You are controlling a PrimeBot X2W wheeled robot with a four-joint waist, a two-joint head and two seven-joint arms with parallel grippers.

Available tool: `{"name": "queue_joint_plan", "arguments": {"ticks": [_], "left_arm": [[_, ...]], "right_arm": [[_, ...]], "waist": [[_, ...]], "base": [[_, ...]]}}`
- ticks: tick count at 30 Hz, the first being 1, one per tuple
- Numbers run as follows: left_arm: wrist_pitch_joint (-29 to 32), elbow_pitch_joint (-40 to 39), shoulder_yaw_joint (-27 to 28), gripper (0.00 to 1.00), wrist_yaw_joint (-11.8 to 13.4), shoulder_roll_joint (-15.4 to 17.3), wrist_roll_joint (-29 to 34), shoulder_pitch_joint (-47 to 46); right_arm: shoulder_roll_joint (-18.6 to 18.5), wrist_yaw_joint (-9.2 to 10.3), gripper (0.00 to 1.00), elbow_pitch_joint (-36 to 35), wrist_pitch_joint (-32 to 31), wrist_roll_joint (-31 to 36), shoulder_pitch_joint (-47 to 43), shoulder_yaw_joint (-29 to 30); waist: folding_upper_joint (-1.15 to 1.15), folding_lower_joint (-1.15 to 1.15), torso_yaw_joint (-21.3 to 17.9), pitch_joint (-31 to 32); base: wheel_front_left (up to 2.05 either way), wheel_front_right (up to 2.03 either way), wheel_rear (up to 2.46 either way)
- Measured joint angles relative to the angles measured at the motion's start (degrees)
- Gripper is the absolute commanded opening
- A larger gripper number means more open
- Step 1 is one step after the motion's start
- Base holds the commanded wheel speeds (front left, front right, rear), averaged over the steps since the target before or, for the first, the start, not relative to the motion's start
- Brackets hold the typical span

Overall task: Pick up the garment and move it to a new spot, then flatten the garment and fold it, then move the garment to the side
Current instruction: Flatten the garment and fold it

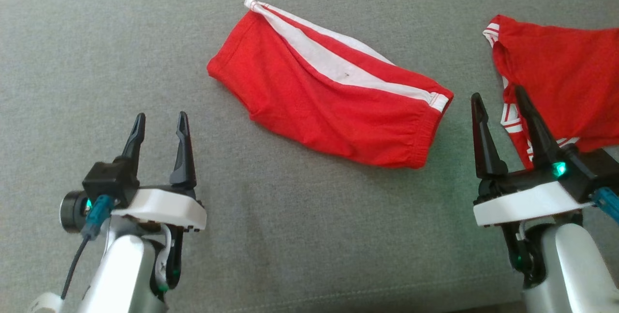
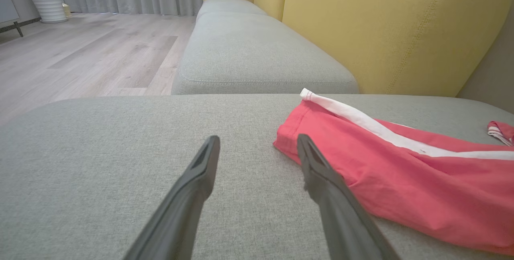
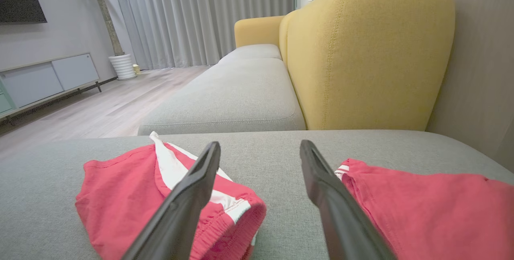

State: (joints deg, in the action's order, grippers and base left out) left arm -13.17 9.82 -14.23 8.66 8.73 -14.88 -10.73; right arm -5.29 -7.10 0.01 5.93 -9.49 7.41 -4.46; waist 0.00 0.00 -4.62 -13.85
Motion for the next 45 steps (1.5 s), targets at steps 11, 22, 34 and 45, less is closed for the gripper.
{"name": "queue_joint_plan", "arguments": {"ticks": [11,22,34,45], "left_arm": [[0.5,-1.0,-0.7,1.00,0.4,0.2,-0.4,0.1],[2.0,1.2,-2.7,1.00,-2.8,0.5,-0.9,-5.7],[10.3,28.9,-5.3,1.00,-11.8,-2.1,-5.7,-28.6],[14.4,45.5,-6.0,0.00,-14.3,-3.0,-7.0,-37.7]], "right_arm": [[0.5,0.00,1.00,-0.1,-1.0,0.0,0.0,0.9],[0.8,0.00,1.00,-0.4,-1.0,0.1,0.1,1.7],[1.1,0.00,1.00,0.2,-0.8,-0.1,3.0,0.4],[1.6,0.00,1.00,2.2,0.2,-0.9,4.0,0.2]], "waist": [[0.00,0.00,0.6,0.0],[0.00,0.00,0.8,-2.0],[0.00,0.00,-2.3,-6.1],[0.00,0.00,-3.6,-7.6]], "base": [[0.00,0.00,0.00],[0.00,0.00,0.00],[0.00,0.00,0.00],[0.00,0.00,0.00]]}}
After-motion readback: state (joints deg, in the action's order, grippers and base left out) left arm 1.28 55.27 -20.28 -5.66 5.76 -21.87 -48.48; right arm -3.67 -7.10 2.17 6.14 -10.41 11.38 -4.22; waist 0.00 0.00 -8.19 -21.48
